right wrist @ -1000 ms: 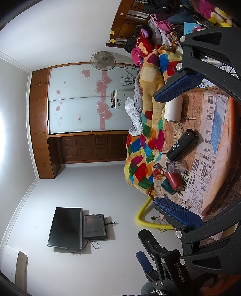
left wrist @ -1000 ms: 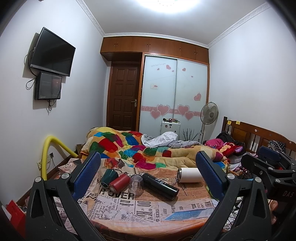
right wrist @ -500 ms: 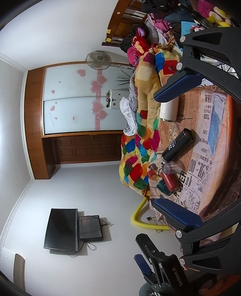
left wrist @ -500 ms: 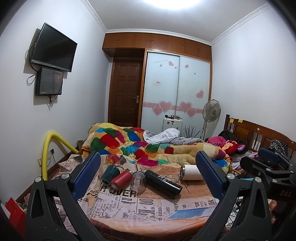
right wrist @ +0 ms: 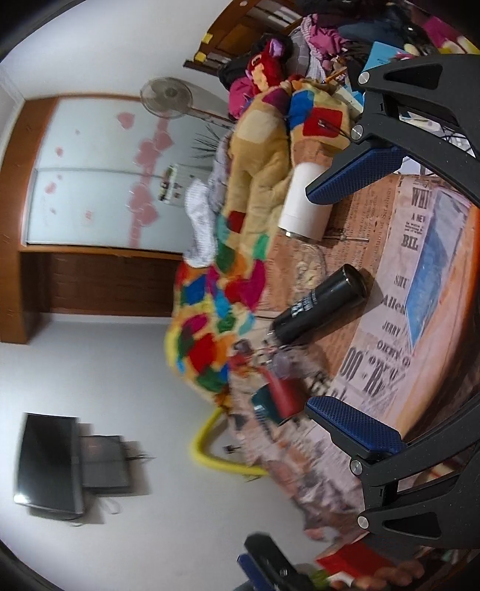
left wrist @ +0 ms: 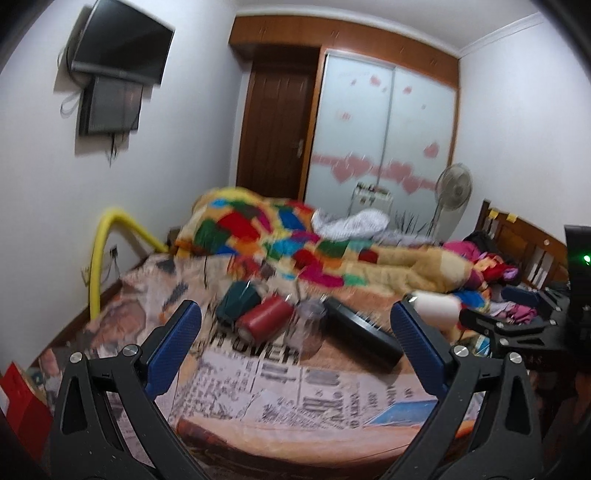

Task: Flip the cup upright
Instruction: 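Move the right tool to the lying black thermos and grasp its middle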

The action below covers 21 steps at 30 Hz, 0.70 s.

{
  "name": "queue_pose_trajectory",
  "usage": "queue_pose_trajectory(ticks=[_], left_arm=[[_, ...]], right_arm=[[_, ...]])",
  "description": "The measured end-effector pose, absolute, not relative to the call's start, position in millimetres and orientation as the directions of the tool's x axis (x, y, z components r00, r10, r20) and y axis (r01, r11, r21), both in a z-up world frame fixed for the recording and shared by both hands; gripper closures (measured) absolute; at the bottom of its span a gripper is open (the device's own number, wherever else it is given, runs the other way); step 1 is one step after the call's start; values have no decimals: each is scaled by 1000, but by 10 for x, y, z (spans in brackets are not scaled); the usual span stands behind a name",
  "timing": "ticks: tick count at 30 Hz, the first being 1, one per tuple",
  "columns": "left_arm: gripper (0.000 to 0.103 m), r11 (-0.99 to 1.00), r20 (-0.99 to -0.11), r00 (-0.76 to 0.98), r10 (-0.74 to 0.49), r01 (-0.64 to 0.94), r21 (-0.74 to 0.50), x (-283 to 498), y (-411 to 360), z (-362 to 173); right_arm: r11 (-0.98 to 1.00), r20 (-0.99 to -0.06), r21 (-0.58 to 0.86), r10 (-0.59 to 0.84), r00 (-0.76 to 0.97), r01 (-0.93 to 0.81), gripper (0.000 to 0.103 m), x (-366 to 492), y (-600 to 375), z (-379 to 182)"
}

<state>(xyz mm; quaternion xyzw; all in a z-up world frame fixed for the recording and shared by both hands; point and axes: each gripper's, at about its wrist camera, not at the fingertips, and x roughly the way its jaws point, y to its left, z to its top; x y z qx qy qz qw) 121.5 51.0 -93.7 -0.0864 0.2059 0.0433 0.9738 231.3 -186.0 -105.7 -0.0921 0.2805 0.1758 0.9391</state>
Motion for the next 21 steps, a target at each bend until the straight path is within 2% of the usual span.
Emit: queue_pose_trajectory(ticks=[4,9,16,21], left_arm=[[0,976,-513,856,61,-160,-150,1557,660,-1304],[0,975,-600,796,74,-185,-125,1845,730,-1694],[0,973,-659,750,46,-184,-141,2058,787,-2053],[0,973,-678,735,26,-175,-152,2148,772,-2166]], right_arm=[[895,-658,-122,251,711,-429,0,2739,-1685,-1352],[862,-776,-127,222,591,-491,0,3274,-1465,-1737],[818,-881,-103,189,433,-566,2,3802,-1189,-2171],[798,-920,-96,157,359,-595,12,4019,-1100,-2387]])
